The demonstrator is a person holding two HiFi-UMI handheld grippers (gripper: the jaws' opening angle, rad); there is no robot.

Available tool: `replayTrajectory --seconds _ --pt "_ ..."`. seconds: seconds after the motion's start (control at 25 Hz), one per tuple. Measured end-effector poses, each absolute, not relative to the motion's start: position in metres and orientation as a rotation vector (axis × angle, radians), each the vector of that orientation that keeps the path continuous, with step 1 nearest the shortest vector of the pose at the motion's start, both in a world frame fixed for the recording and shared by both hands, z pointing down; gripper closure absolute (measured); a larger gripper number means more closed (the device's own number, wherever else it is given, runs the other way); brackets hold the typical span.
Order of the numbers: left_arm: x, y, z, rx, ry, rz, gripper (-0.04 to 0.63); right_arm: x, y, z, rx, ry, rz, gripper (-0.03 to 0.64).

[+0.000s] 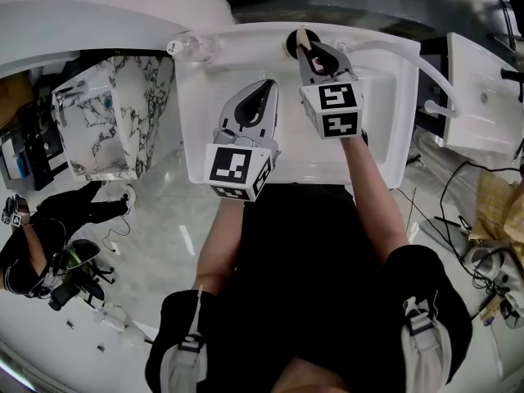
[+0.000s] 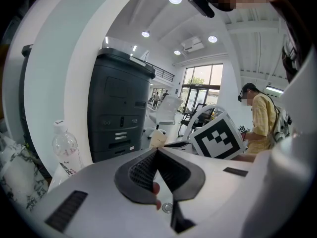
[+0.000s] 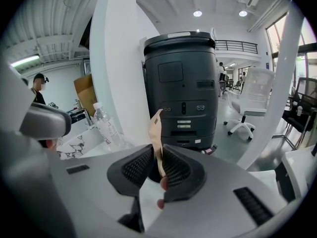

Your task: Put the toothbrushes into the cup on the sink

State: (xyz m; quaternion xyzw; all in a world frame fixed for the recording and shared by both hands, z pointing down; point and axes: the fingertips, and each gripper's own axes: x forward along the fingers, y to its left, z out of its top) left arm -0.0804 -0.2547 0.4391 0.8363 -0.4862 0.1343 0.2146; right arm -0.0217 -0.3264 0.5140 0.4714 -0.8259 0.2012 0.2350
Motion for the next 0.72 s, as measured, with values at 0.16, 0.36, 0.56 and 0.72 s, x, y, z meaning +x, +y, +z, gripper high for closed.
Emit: replayTrajectory --seconds 0.16,0.36,0.56,0.72 --pt "-0.079 -0.254 0.438 2.323 -1.349 0.372 0.581 -0.02 -0.328 0.515 1.303 -2.254 0.556 0.527" --pt "-0.078 -0.252 0.436 2.328 -1.351 0.374 0.581 -0.02 -0.326 0.512 1.31 -2.242 0.575 0.513" --pt "-0.077 -0.249 0.433 2.334 -1.355 0.372 0.581 -0.018 -0.324 0.506 1.335 -2.23 0.598 0.505" --pt "-0.076 -0.246 0.43 2.344 -1.361 0.372 0.581 -0.01 -0.323 0.504 1.359 -2.218 0.588 0.504"
